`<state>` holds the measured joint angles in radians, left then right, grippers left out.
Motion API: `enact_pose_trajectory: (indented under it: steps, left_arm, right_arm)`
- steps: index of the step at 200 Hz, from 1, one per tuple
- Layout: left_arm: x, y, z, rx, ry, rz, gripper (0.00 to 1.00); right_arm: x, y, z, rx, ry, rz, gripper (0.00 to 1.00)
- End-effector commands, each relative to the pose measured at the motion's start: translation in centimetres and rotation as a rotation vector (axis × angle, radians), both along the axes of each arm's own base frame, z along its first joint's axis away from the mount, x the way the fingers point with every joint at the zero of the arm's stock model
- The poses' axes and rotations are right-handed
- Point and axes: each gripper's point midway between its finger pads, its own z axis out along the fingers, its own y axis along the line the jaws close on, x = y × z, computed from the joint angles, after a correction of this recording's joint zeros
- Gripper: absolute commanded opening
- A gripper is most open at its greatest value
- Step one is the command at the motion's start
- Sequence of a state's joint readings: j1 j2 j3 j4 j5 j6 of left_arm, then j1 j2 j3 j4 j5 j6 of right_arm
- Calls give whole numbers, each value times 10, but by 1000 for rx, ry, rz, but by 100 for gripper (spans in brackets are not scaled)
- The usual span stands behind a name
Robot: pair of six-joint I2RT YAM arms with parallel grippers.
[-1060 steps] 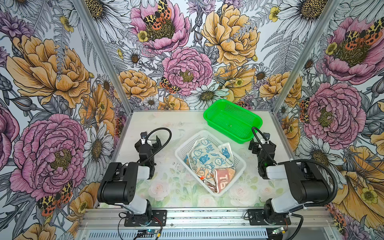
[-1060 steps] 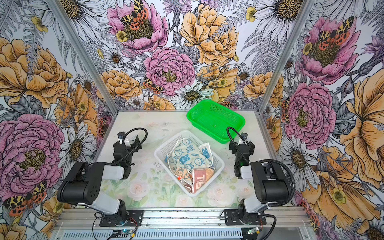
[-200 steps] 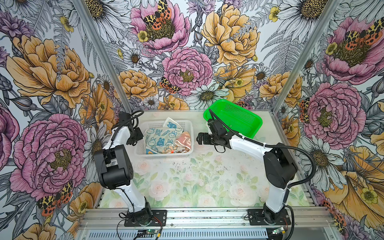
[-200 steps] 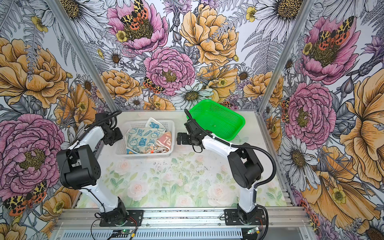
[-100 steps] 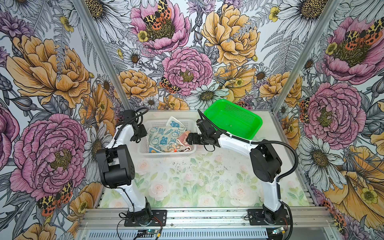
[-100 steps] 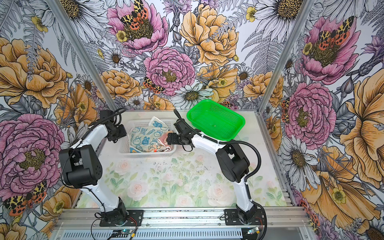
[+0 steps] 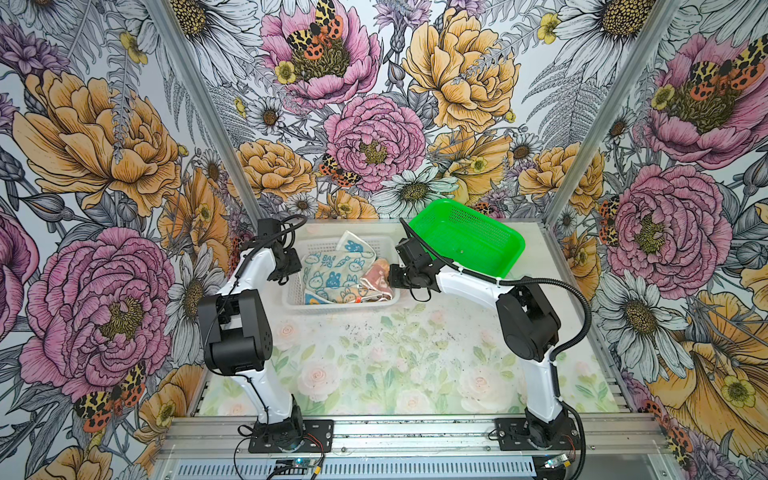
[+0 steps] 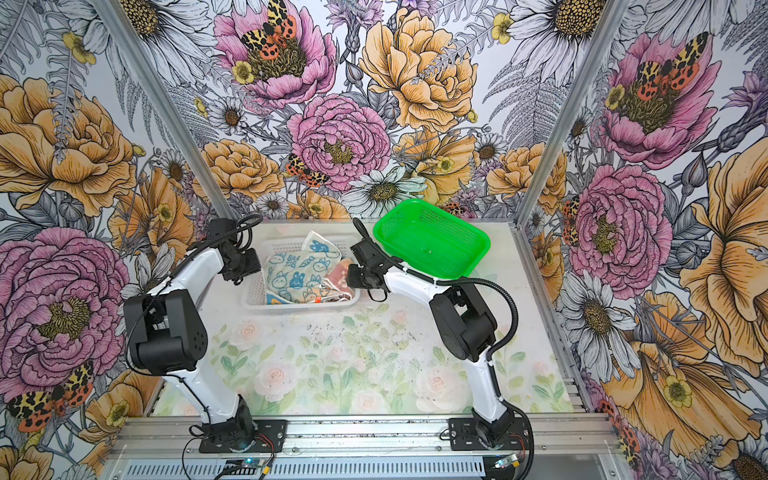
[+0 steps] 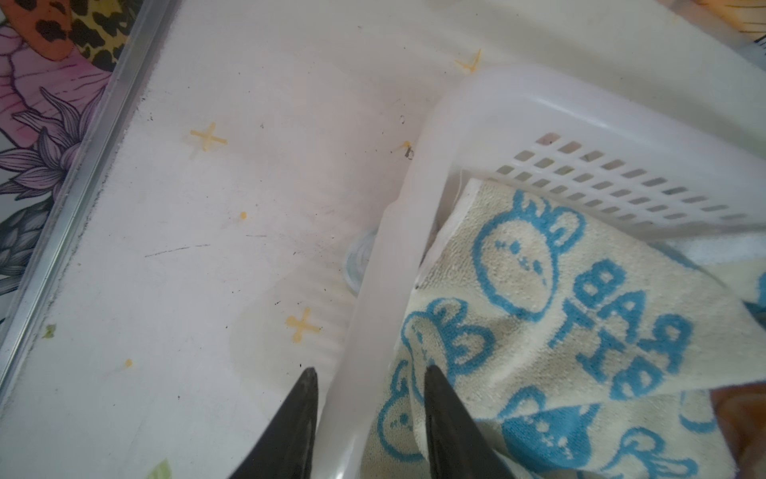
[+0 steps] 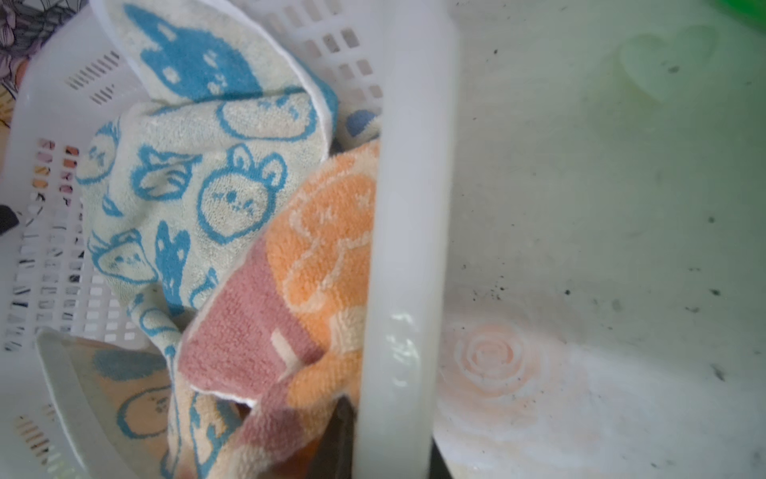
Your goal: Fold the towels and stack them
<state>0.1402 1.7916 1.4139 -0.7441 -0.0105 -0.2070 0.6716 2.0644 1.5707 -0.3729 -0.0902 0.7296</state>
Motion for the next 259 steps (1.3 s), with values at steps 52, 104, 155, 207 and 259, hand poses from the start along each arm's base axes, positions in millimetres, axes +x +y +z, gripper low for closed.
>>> enact_pose_trajectory:
  steps: [52,104,155,207,259]
  left_arm:
    - [7,-69,-1,-29,-12,-147,43]
    - [3,-135,-25,-47,38,-252,43]
    - [1,-175,-32,-54,45,-322,43]
    - [-3,-218,-31,-48,39,-404,43]
    - [-9,-270,-36,-54,42,-497,43]
  right_arm:
    - [-40,-44,21,-55,-40,-70,8]
    - [-67,-93,14,-120,-17,-149,21]
    - [-81,-136,32,-154,-21,-176,63]
    - [-59,-260,81,-203,-112,-427,89]
    - [-27,-365,46,-247,18,-689,92]
